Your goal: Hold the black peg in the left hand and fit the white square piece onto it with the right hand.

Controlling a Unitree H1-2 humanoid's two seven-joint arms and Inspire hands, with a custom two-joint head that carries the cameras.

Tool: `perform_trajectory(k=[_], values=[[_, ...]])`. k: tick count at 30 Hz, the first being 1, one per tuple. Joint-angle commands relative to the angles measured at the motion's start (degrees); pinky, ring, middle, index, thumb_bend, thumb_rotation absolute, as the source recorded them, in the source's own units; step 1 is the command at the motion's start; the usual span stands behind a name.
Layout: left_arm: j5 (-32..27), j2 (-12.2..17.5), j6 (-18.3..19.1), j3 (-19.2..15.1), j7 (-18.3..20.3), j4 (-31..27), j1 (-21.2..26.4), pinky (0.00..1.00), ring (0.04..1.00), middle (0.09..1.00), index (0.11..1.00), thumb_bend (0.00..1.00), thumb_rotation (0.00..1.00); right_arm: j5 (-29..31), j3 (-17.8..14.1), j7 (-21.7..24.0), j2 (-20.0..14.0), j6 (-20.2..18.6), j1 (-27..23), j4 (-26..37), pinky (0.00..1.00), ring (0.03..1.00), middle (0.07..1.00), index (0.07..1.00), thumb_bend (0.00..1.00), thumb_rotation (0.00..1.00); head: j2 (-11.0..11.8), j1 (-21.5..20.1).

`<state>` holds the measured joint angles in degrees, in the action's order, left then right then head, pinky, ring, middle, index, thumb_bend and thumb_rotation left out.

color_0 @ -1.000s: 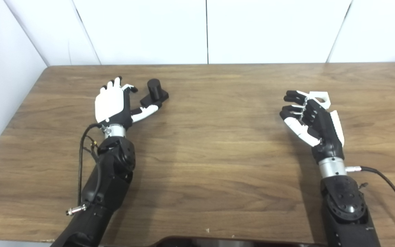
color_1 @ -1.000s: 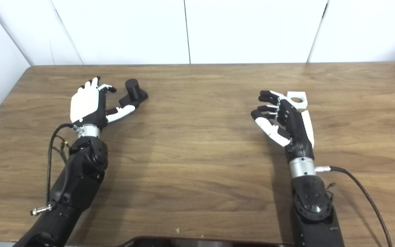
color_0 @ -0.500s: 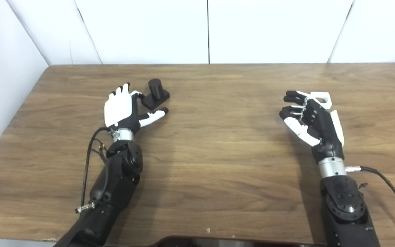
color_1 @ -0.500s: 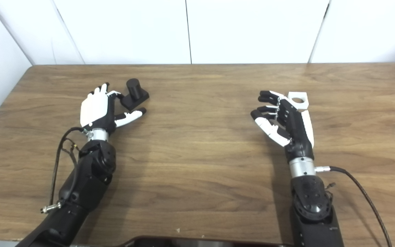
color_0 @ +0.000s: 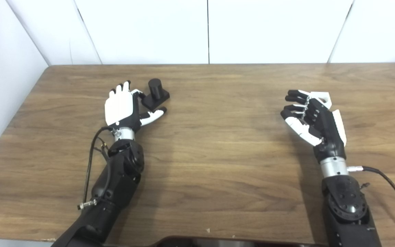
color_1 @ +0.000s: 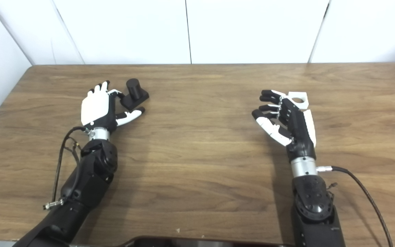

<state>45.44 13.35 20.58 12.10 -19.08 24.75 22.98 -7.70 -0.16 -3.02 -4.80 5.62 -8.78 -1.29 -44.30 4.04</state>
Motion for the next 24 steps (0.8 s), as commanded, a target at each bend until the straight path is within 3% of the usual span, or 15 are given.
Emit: perform_trajectory(k=[1, 5, 6, 8, 24], values=[[-0.2, 0.37, -1.46, -0.26, -2.01, 0.74, 3.2, 1.0, 1.0, 0.954, 0.621, 0.69, 0.46, -0.29, -0.24, -0.57, 0.1, 1.88, -1.79, 2.28, 0.55, 0.649, 0.718, 0.714, 0.6, 0.41, 0.0, -0.04], [-1.45, 0.37, -3.39, -0.52, -4.52, 2.6, 3.95, 1.0, 0.99, 0.923, 0.573, 0.65, 0.32, -0.43, -0.36, -0.61, 0.06, 1.84, -1.46, 2.76, 0.55, 0.651, 0.719, 0.712, 0.59, 0.4, -0.23, -0.29], [-1.85, 0.37, -4.09, -0.69, -5.16, 3.03, 4.08, 1.0, 0.981, 0.913, 0.524, 0.57, 0.18, -0.59, -0.39, -0.69, 0.02, 1.86, -1.38, 2.84, 0.55, 0.649, 0.718, 0.711, 0.59, 0.4, -0.27, -0.29], [-2.54, 0.38, -5.02, -0.95, -5.95, 3.67, 4.27, 1.0, 0.972, 0.9, 0.493, 0.52, 0.09, -0.83, -0.43, -0.79, -0.04, 1.93, -1.26, 2.95, 0.54, 0.648, 0.715, 0.708, 0.59, 0.41, -0.3, -0.24], [-3.41, 0.72, -5.39, -0.63, -6.63, 4.52, 4.26, 1.0, 0.947, 0.879, 0.487, 0.51, 0.08, -0.39, -0.85, -0.6, -0.15, 2.06, -0.68, 3.28, 0.56, 0.656, 0.718, 0.706, 0.59, 0.44, -0.68, -0.78]])
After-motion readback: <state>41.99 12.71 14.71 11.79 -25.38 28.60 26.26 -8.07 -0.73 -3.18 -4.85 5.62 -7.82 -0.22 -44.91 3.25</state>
